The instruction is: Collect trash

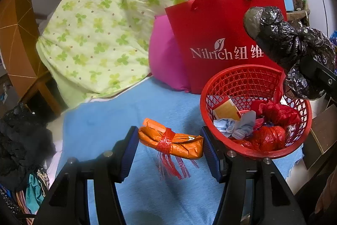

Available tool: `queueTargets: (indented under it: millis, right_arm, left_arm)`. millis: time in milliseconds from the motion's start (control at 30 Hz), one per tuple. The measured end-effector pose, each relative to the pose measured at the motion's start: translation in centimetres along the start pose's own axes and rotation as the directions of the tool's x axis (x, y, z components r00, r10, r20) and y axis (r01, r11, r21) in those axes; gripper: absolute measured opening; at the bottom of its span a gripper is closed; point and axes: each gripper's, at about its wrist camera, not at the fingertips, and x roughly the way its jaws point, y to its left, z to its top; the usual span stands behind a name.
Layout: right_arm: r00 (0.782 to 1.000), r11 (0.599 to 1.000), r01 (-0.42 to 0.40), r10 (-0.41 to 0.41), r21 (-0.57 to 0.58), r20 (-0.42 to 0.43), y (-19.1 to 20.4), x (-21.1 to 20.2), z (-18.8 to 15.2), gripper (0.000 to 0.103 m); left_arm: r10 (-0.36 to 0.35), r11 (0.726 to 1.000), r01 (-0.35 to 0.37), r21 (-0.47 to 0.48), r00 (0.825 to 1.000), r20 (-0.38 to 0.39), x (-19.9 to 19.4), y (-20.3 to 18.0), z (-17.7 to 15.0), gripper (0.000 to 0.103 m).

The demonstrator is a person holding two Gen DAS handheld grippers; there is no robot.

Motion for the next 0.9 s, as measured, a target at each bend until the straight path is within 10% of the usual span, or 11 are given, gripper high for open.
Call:
queueTargets:
  millis: [900]
  right_arm:
    - [1.000,1.000,0.018,-0.018,0.017,0.009,-0.13,-0.56,-0.21,0.028]
  left_arm:
    - [-0.015,1.000,0.015,0.000,1.000,-0.008,0.64,-0.89,-0.15,0.061]
